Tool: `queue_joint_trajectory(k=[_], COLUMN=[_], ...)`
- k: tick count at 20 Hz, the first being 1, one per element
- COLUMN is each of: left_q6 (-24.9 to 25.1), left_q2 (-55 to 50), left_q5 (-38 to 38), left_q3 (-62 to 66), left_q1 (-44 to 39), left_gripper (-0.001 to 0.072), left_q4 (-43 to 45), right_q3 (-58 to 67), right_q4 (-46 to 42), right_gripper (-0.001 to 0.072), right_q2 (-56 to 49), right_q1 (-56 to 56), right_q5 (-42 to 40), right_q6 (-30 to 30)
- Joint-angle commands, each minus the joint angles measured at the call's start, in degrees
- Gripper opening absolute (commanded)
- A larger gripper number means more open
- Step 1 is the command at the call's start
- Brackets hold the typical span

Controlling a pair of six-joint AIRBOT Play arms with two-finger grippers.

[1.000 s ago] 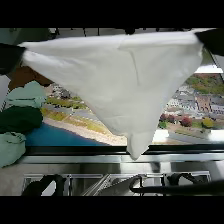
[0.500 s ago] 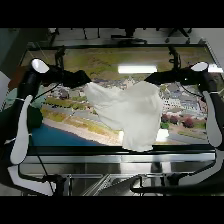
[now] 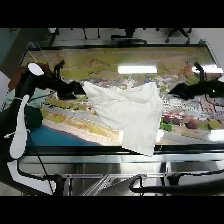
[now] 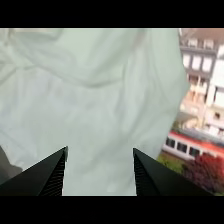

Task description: Fold the shirts.

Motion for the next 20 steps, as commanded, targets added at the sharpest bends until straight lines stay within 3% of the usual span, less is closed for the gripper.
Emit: queue_joint_trajectory(k=[1,3,4,7,8,9,10,15,16,17,18,20], left_q6=[1.42,3.89,5.77,8.5,8.48,8.48,8.48,8.46,8.46,8.48,8.63,8.7], left_q2=[7.13,9.75,9.99,7.76,6.64,5.2,3.78,-2.54,-3.1,-3.26,-3.21,-3.17], left_q5=[6.88,17.05,21.46,29.0,29.75,30.16,30.23,29.35,29.09,29.07,28.94,25.11], left_q3=[-19.65,-29.33,-32.65,-36.35,-36.15,-35.36,-34.18,-27.67,-26.8,-26.1,-25.29,-21.97], left_q1=[-2.75,-6.38,-8.24,-13.09,-13.94,-14.67,-15.04,-15.23,-15.23,-15.23,-15.23,-15.06], left_gripper=[0.0708,0.0697,0.0637,0.0637,0.0563,0.044,0.0412,0.041,0.0397,0.0164,0.0016,0.0015], left_q4=[-1.01,-7.26,-11.3,-18.58,-18.62,-18.62,-18.58,-18.56,-18.56,-18.51,-18.49,-18.45], right_q3=[-16.06,-24.52,-27.58,-33.46,-34.05,-34.16,-34.14,-34.05,-33.86,-33.44,-32.59,-29.14], right_q4=[-2.32,-2.19,-1.81,-1.22,-1.25,-1.25,-1.22,-0.85,0.79,2.73,4.26,5.9], right_gripper=[0.0462,0.0462,0.0462,0.0462,0.0463,0.0462,0.0462,0.0453,0.0286,0.0017,0.0025,0.0025], right_q2=[7.65,10.56,10.95,10.23,9.51,8.72,7.89,6.16,6.19,6.32,6.49,7.82], right_q1=[-5.14,-4.72,-3.93,-0.13,1.38,2.93,4.87,11.06,11.37,11.34,11.3,11.32], right_q5=[-1.05,-5.81,-7.74,-12.11,-13.14,-13.97,-15.39,-21.62,-21.55,-21.07,-20.31,-17.81], right_q6=[1.64,0.92,0.9,0.11,0.11,0.09,0.09,-0.76,-2.82,-5.29,-6.62,-8.5])
